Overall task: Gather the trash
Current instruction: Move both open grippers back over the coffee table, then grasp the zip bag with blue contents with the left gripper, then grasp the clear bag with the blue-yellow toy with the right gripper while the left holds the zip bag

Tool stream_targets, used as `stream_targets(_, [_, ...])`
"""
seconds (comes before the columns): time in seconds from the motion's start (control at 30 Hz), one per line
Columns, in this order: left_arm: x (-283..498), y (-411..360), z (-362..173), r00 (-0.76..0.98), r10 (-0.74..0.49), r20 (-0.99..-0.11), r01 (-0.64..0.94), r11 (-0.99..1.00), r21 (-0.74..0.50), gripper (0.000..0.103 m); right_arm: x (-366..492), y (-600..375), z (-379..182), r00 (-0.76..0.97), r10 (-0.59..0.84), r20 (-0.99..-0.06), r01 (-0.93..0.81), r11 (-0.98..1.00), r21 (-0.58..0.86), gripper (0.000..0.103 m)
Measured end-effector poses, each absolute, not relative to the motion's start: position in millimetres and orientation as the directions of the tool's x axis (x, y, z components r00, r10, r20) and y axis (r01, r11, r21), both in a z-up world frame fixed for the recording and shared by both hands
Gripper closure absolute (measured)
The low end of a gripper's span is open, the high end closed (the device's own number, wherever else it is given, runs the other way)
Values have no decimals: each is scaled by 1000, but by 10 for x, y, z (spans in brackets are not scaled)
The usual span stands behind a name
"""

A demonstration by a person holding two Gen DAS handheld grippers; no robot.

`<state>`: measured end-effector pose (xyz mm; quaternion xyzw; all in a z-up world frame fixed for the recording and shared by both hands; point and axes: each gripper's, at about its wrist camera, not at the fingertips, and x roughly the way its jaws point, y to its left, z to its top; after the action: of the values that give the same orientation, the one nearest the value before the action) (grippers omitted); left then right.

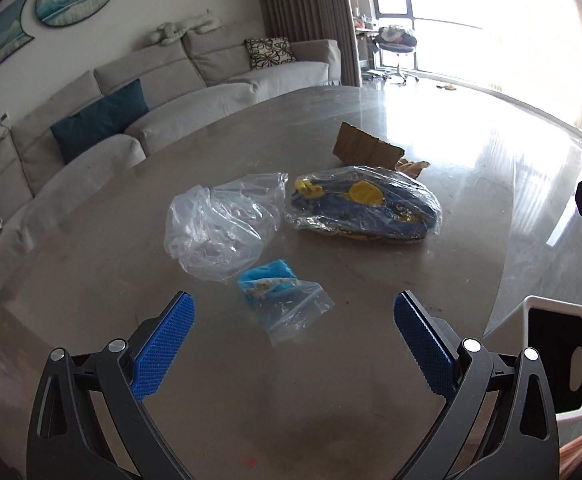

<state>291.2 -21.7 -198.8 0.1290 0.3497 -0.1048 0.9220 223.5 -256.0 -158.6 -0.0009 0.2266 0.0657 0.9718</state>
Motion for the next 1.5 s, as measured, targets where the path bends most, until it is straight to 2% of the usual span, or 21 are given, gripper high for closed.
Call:
stream_targets(0.17, [3058, -55, -2060, 700, -137, -701, 283, 954, 97, 4, 2503, -2308, -1621, 875, 188, -446, -210, 978, 0, 5])
stream_targets(0.27, [3173, -50, -2151, 680, -144, -719, 325, 938, 119, 4, 2659, -2227, -1664, 861, 203, -467, -239, 971, -18, 5])
stream_targets(0.37, [3326, -92, -2321, 649, -109, -753, 337, 929, 156, 4, 2792, -2230, -1744, 851, 207, -483, -246, 969, -17, 5])
stream_targets(0.5, [3529, -94, -2489, 600, -121, -791, 339, 934, 114, 4, 2887, -2320, -1915, 828, 207, -521, -238, 971, 8, 5])
stream_targets(0.67, [3622, -92, -2504, 583, -148, -799, 342, 937, 76, 4, 2976, -2348, -2096, 809, 192, -556, -229, 973, 3, 5])
stream_targets(0.7, [3635, -59, -2518, 570, -166, -805, 338, 940, 45, 6, 2983, -2338, -2127, 808, 189, -558, -230, 973, -2, 5])
stream_targets(0.77, [3634, -26, -2509, 575, -176, -799, 329, 944, 29, 19, 2994, -2307, -2147, 807, 188, -561, -235, 972, -12, 5])
stream_targets(0.83, [3602, -55, -2472, 577, -187, -795, 346, 938, 31, 59, 2987, -2276, -2138, 811, 187, -554, -238, 971, -20, 5])
stream_targets(0.97, [3469, -115, -2444, 586, -182, -789, 356, 933, 49, 62, 2977, -2226, -2088, 818, 199, -539, -245, 969, -14, 5])
stream_targets(1.2, [3166, -138, -2066, 691, -140, -709, 342, 928, 150, 62, 3017, -2196, -2062, 822, 195, -536, -238, 971, -12, 5])
stream_targets(1.5, [3256, -40, -1957, 706, -132, -696, 315, 938, 142, 62, 3359, -2163, -2237, 771, 212, -601, -229, 972, 49, 5])
